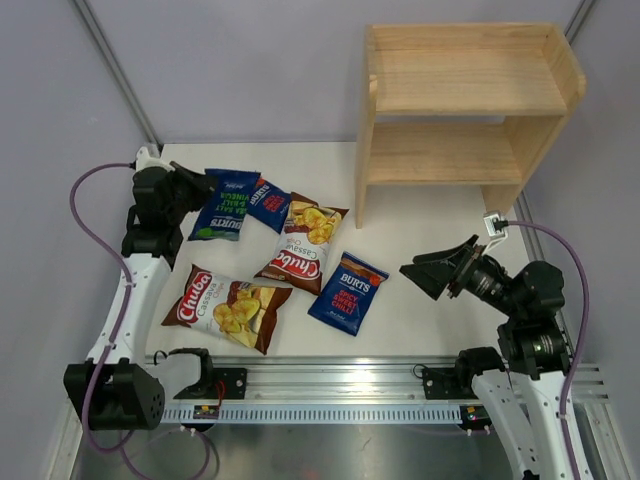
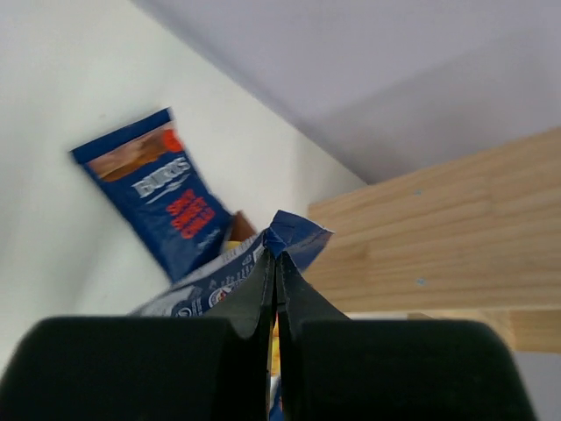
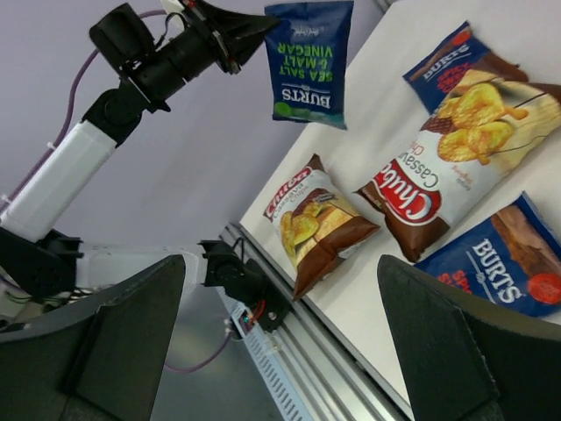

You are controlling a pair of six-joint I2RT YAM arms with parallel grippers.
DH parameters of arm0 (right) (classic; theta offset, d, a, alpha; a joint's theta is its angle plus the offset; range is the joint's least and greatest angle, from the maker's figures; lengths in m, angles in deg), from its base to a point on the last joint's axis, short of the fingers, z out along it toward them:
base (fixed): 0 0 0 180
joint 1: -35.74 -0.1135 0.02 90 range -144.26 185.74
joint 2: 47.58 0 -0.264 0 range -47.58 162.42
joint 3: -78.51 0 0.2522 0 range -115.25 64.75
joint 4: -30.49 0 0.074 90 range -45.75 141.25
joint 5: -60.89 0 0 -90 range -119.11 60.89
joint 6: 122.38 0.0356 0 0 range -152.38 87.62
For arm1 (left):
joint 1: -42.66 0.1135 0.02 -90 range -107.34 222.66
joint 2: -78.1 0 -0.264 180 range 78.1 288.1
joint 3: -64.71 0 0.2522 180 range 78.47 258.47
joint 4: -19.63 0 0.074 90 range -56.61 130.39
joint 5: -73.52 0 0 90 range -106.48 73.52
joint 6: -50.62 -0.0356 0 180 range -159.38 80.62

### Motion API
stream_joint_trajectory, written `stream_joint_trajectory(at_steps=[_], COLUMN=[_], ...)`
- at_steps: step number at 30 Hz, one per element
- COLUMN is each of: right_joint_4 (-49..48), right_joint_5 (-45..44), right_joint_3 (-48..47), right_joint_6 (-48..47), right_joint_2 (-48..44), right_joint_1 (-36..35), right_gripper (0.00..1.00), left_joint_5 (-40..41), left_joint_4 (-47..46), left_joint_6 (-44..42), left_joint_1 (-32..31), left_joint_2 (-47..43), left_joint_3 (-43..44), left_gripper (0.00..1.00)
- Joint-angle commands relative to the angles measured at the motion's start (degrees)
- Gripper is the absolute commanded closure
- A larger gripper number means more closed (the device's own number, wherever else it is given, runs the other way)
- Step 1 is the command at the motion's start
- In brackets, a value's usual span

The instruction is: Place and organize the chips bags onto the shelf

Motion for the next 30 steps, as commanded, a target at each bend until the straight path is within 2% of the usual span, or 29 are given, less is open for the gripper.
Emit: stream_joint_trajectory(at_steps=[1, 7, 10, 15, 19, 23, 25, 28, 30], right_joint_4=[-15.65, -39.56, -44.68, -47.69, -48.48, -52.96, -59.95, -65.43, -65.54], right_joint_5=[5.73, 8.38, 6.45, 2.15, -3.65, -9.72, -11.31, -13.32, -16.56], right_joint_3=[3.25, 9.32, 10.99, 12.58, 12.93, 16.17, 18.28, 20.92, 21.89], right_joint_6=[8.31, 17.37, 17.04, 13.62, 5.99, 2.27, 2.53, 1.49, -0.01], right_joint_2=[4.10, 7.71, 8.33, 10.52, 12.19, 12.02, 12.02, 12.37, 11.41], right_joint_1=[-0.25, -0.86, -2.44, -5.95, -11.84, -16.06, -17.12, -17.56, -17.74], right_gripper=[0.01, 0.00, 0.01, 0.01, 0.03, 0.03, 0.03, 0.01, 0.01], left_joint_5=[0.56, 1.00, 2.76, 6.53, 11.29, 13.48, 15.15, 18.23, 20.34], left_joint_4=[0.83, 2.68, 2.33, 2.24, 1.19, -2.41, -4.08, -8.20, -9.27], left_joint_6=[-0.07, 3.79, 6.16, 8.28, 8.45, 10.29, 11.08, 12.84, 14.16], left_joint_1=[-4.67, -15.92, -22.69, -34.36, -42.38, -48.18, -51.35, -55.21, -57.59], left_joint_2=[-5.66, -8.39, -7.96, -3.66, 0.12, 3.37, 4.87, 6.01, 6.46], left_joint_3=[7.68, 15.95, 19.81, 27.37, 32.73, 34.59, 34.50, 33.63, 32.49], left_gripper=[1.00, 1.00, 1.00, 1.00, 1.00, 1.00, 1.00, 1.00, 1.00])
